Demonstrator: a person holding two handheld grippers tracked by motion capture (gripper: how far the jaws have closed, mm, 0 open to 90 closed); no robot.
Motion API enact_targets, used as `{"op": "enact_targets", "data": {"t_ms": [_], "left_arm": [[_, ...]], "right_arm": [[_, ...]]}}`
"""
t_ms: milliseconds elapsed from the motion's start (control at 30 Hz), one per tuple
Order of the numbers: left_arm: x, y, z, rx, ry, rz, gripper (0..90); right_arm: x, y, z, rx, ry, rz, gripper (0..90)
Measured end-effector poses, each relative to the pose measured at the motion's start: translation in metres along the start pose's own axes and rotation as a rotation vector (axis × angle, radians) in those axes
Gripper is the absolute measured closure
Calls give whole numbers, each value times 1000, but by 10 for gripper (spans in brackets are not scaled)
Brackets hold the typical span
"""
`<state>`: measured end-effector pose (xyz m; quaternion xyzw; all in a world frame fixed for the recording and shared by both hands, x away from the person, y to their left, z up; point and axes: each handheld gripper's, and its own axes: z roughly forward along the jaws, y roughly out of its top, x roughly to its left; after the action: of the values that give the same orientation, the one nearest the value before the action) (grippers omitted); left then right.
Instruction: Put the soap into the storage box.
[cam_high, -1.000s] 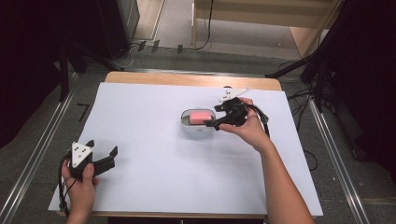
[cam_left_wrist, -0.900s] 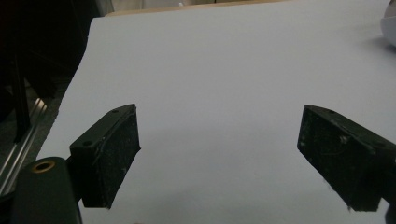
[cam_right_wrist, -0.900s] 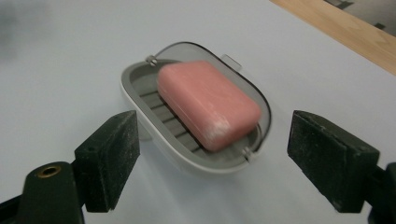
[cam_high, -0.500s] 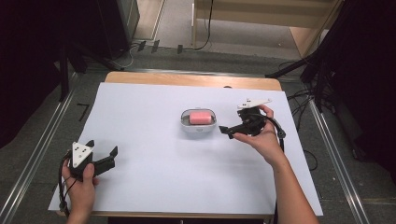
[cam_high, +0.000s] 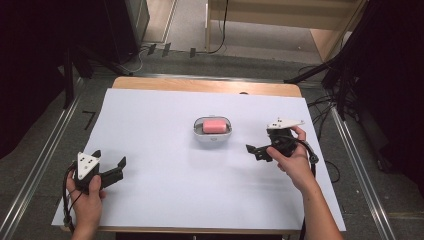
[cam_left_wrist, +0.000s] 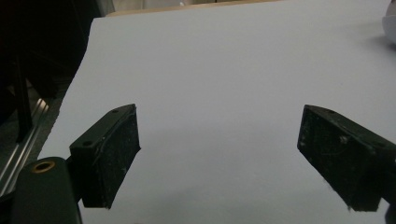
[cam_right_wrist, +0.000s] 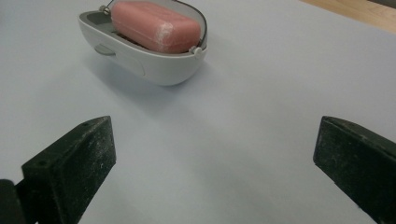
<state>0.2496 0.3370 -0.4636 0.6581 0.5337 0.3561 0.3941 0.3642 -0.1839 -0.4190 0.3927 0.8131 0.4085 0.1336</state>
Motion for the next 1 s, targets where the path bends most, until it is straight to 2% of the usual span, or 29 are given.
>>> {"op": "enact_targets", "data": {"t_ms": [667, 1000], "left_arm": [[0, 0, 0, 3, 1, 4, 136], [0, 0, 0, 3, 1, 6, 136]], "right_arm": [[-9, -40, -23, -18, -48, 55, 0], [-14, -66, -33, -18, -75, 81, 0]]}}
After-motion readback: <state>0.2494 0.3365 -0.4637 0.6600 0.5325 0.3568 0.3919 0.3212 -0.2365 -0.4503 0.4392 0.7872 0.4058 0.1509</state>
